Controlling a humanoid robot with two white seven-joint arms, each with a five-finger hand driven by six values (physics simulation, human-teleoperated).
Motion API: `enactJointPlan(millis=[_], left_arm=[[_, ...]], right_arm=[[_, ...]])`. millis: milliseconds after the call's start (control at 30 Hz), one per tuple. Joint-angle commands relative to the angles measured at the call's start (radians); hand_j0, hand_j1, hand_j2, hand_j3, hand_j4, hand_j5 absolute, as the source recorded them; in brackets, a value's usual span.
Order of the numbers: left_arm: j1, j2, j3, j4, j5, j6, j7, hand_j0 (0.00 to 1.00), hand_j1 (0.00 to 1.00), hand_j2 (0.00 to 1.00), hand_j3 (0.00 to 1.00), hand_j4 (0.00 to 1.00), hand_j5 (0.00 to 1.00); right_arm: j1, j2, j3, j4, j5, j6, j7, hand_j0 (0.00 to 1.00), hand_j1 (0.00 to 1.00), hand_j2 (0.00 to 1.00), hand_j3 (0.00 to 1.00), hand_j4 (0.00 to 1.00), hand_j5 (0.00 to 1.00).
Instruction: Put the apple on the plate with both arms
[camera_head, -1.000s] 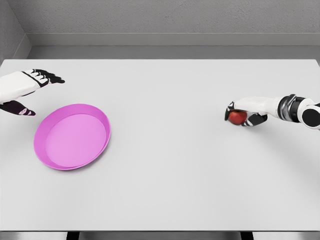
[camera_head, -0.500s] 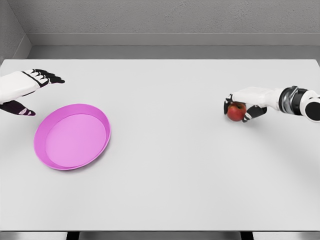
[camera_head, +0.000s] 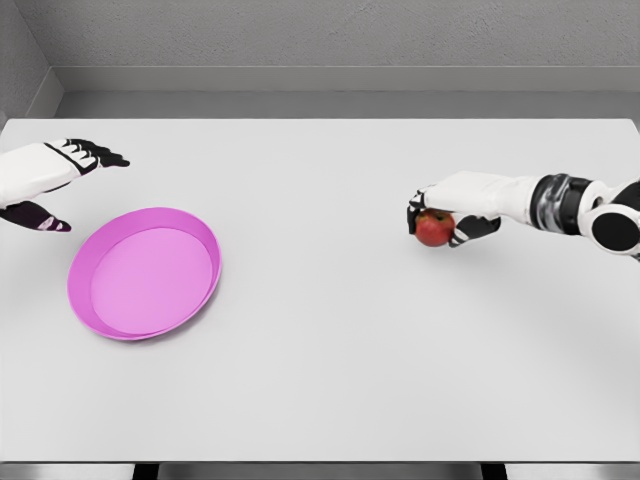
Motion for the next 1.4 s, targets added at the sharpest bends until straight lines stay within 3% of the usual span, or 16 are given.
enactJointPlan(millis=[0,833,1033,1067,1100,1367], left_arm=[[0.000,0.002,0.000,0.000,0.006,0.002,0.001,1.00,1.00,1.00,1.00,1.00,1.00],[0.000,0.001,0.000,0.003,0.006,0.002,0.001,1.00,1.00,1.00,1.00,1.00,1.00],[0.000,0.002,0.000,0.001,0.005,0.002,0.001,1.00,1.00,1.00,1.00,1.00,1.00],[0.000,0.001,0.000,0.003,0.005,0.002,0.001,1.00,1.00,1.00,1.00,1.00,1.00],[0.000,0.002,0.000,0.001,0.005,0.002,0.001,1.00,1.00,1.00,1.00,1.00,1.00],[0.002,0.001,0.000,0.003,0.006,0.002,0.001,1.00,1.00,1.00,1.00,1.00,1.00]], right_arm=[[0.000,0.009,-0.002,-0.030,-0.001,-0.002,-0.001,0.43,0.43,0.43,0.43,0.43,0.43],[-0.025,0.235,0.015,-0.037,-0.001,-0.057,0.001,0.43,0.43,0.43,0.43,0.43,0.43],[-0.025,0.238,0.015,-0.037,-0.001,-0.060,0.001,0.44,0.44,0.44,0.44,0.44,0.44],[-0.025,0.236,0.015,-0.037,-0.001,-0.060,0.001,0.68,0.68,0.68,0.68,0.68,0.68],[-0.025,0.235,0.012,-0.037,-0.001,-0.058,-0.001,1.00,1.00,1.00,1.00,1.00,1.00],[-0.023,0.235,0.012,-0.037,-0.001,-0.060,0.001,1.00,1.00,1.00,1.00,1.00,1.00]])
